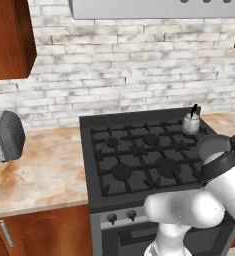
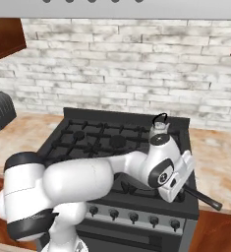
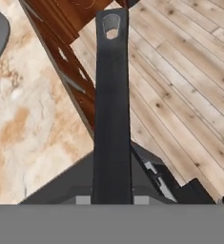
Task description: Pick the pan from the cabinet and place it on the stove. Then turn on the stove burner for the pan.
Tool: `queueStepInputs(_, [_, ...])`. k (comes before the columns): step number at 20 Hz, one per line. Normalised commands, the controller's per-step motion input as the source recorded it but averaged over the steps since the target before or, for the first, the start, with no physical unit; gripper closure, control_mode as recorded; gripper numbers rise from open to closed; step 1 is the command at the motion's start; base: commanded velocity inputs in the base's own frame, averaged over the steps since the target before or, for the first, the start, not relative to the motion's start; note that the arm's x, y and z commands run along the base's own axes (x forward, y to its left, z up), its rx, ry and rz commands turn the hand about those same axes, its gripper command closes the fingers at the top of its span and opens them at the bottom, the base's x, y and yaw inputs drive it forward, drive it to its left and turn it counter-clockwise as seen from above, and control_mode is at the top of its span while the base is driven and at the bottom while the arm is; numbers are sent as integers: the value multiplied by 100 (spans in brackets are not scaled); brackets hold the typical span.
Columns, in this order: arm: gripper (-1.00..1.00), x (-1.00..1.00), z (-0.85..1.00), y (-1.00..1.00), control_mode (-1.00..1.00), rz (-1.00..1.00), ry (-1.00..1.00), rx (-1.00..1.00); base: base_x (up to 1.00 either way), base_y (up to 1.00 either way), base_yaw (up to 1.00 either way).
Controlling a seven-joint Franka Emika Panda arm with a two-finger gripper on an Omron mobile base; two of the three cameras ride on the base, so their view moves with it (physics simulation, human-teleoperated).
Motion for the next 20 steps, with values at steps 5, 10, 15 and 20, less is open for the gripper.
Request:
queueStepInputs(5, [100,21,-14,-20,-100,3,4,2,0,0,0])
queueStepInputs(10, [100,21,-15,-15,-100,2,3,2,0,0,0])
queueStepInputs(15, [100,18,-18,-5,-100,0,5,0,0,0,0])
queueStepInputs(20, [100,17,-22,-5,-100,0,4,0,0,0,0])
